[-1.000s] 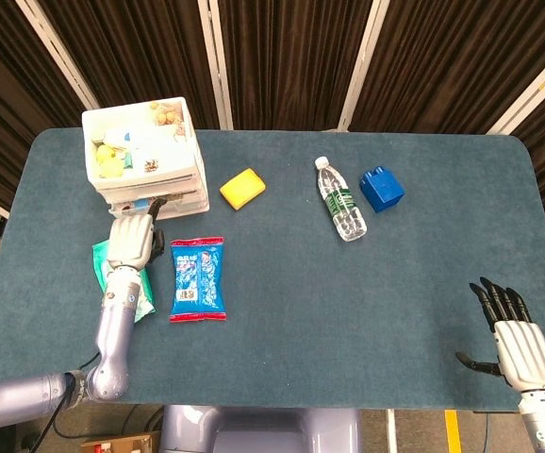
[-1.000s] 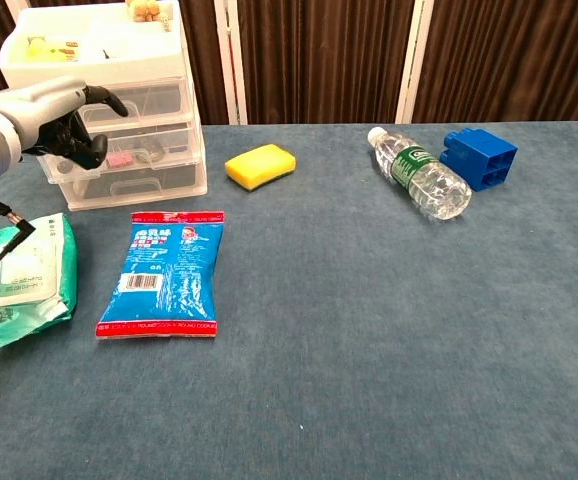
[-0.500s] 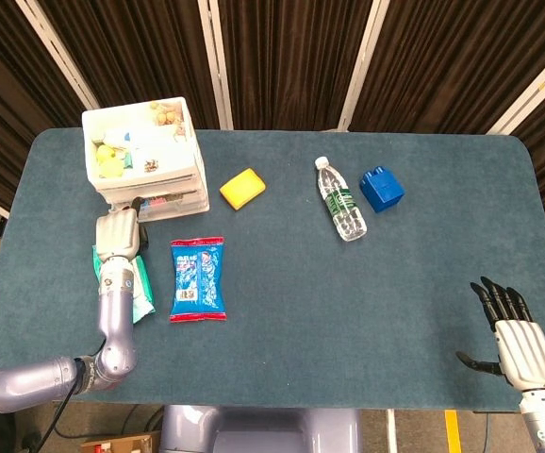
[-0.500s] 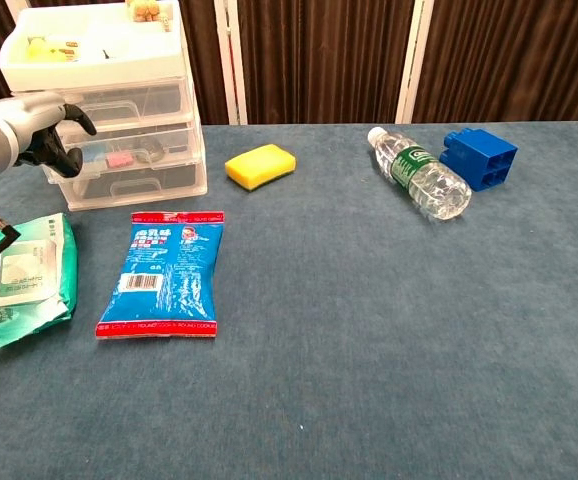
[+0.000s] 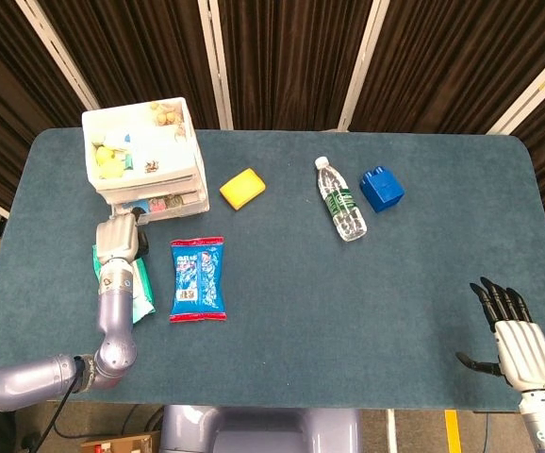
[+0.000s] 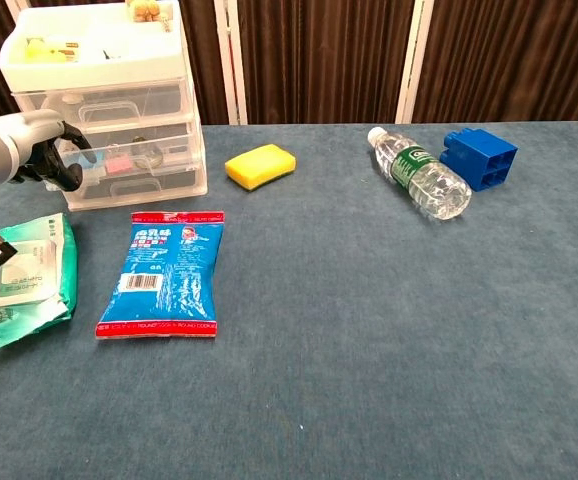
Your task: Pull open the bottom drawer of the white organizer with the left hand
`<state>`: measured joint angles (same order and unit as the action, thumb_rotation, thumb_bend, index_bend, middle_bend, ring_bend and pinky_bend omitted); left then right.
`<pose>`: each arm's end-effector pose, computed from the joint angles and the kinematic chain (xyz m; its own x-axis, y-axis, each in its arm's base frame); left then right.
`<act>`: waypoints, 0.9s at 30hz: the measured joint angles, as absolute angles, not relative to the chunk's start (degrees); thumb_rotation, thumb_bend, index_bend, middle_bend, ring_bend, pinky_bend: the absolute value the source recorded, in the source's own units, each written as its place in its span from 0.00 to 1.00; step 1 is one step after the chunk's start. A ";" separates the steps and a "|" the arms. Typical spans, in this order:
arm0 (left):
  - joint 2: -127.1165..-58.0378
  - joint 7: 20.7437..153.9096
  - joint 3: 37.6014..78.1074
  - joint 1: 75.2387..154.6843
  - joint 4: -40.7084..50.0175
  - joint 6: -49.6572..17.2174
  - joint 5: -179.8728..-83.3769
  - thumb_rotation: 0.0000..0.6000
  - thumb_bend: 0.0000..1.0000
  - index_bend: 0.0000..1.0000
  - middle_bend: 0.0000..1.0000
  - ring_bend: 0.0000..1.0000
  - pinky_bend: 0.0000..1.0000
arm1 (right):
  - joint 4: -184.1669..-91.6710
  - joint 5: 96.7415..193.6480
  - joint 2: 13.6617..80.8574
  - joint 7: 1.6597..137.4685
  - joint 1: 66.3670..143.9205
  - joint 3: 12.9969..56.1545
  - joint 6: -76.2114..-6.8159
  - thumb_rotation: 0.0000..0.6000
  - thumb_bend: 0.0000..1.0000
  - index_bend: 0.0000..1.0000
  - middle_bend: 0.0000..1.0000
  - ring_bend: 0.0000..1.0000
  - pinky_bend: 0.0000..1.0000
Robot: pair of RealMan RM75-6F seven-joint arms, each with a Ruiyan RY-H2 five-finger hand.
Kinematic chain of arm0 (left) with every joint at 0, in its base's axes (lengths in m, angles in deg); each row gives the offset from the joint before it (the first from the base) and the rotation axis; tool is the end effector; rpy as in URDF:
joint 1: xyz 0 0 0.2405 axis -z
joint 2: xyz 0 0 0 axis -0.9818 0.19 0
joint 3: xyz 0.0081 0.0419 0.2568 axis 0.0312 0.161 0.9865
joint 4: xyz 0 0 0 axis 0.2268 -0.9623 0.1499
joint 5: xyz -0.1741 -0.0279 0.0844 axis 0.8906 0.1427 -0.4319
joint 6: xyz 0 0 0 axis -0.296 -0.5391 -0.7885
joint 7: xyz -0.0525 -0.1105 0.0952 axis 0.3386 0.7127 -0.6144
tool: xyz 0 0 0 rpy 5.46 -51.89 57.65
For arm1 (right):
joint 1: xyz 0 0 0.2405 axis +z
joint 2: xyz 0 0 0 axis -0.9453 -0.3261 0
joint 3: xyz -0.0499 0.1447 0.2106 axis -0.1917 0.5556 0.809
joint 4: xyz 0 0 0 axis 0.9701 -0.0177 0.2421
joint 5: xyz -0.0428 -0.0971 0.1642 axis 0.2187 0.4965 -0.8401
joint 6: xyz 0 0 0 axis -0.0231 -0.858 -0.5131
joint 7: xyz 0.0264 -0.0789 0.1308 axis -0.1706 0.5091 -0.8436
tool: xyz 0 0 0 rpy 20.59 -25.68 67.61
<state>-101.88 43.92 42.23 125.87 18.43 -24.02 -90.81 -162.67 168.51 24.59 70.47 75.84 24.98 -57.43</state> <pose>-0.1741 0.3921 0.0296 0.3084 0.2400 0.9205 0.8940 0.2576 -0.3667 -0.2987 -0.1809 0.1645 0.3356 -0.1352 0.9323 -0.9414 -0.0119 0.3371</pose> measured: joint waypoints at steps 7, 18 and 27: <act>-100.90 46.27 41.39 125.45 19.91 -24.13 -91.91 1.00 0.68 0.40 1.00 0.93 0.94 | -162.64 168.65 24.70 70.65 75.85 24.95 -57.48 1.00 0.10 0.00 0.00 0.00 0.00; -98.82 48.88 41.62 124.00 24.38 -23.73 -92.19 1.00 0.68 0.46 1.00 0.93 0.94 | -162.81 168.73 24.91 71.15 75.85 24.89 -57.49 1.00 0.10 0.00 0.00 0.00 0.00; -96.18 50.06 43.00 122.80 29.59 -23.69 -93.53 1.00 0.68 0.53 1.00 0.93 0.94 | -162.83 168.78 24.99 71.22 75.81 24.97 -57.69 1.00 0.10 0.00 0.00 0.00 0.00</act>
<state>-96.18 50.06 43.00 122.80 29.59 -23.69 -93.53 -162.83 168.78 24.99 71.22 75.81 24.97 -57.69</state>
